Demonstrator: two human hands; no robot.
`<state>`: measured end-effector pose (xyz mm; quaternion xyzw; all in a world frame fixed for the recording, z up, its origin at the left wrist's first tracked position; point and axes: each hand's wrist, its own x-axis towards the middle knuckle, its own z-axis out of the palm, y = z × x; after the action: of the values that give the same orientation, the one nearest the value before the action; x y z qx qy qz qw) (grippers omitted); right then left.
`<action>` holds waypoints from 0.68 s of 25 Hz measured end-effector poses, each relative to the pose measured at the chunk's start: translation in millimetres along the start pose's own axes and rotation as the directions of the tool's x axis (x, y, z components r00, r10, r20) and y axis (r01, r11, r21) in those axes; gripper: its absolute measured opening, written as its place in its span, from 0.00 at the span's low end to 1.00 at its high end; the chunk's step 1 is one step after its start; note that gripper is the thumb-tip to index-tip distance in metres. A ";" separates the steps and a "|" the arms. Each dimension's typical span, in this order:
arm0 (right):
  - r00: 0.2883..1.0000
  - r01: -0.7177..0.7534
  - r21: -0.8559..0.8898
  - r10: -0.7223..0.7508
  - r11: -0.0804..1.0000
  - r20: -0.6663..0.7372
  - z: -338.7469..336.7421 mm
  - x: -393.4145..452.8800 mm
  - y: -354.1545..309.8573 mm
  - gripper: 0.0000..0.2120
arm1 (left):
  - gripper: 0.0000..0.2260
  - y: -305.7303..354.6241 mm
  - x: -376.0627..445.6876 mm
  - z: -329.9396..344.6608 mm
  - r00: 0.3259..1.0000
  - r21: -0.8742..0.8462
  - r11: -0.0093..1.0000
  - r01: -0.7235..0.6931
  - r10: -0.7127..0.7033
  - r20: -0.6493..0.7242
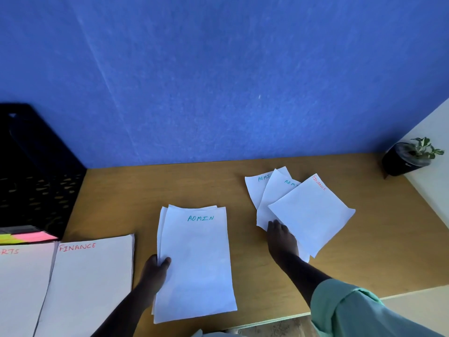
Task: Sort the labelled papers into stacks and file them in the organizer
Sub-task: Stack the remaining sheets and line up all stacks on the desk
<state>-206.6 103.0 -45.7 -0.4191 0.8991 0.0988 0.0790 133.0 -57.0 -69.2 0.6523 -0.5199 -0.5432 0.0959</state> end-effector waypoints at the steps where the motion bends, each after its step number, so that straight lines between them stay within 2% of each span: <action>1: 1.000 0.011 -0.017 -0.011 1.000 -0.009 -3.8 -0.2 -1.4 0.13 | 0.11 1.7 -2.0 0.8 1.000 -0.007 1.000 0.007 -0.007 -0.002; 3: 0.999 0.042 0.014 -0.043 0.999 0.012 -14.2 -2.4 -5.0 0.12 | 0.10 4.6 -5.3 3.8 1.000 -0.030 1.000 0.010 -0.010 -0.008; 5: 0.996 0.085 0.071 -0.083 0.994 -0.028 -19.1 -3.6 -10.8 0.15 | 0.09 10.1 -11.9 7.3 1.000 -0.038 0.999 0.012 -0.012 0.001; 7: 0.993 0.080 0.251 -0.057 0.965 -0.100 -29.0 -8.1 -24.8 0.18 | 0.08 15.4 -17.3 9.5 1.000 -0.040 0.999 0.006 -0.005 0.007; 10: 0.976 0.142 0.532 -0.028 0.835 -0.215 -48.5 -24.1 -59.4 0.16 | 0.08 23.9 -17.9 12.7 1.000 -0.034 0.999 -0.014 0.014 0.000; 13: 0.948 0.302 0.628 -0.156 0.717 -0.277 -64.4 -53.0 -98.6 0.11 | 0.11 31.3 -13.0 15.1 0.999 -0.092 0.995 -0.025 0.029 0.034; 17: 0.893 0.440 0.627 -0.385 0.642 -0.233 -55.5 -91.2 -135.4 0.12 | 0.18 37.3 -10.5 11.6 0.983 -0.335 0.941 0.052 0.011 0.182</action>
<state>-47.8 71.6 13.4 -0.5600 0.7568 -0.2653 0.2081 103.6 -60.2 -41.6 0.5793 -0.4185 -0.6825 0.1533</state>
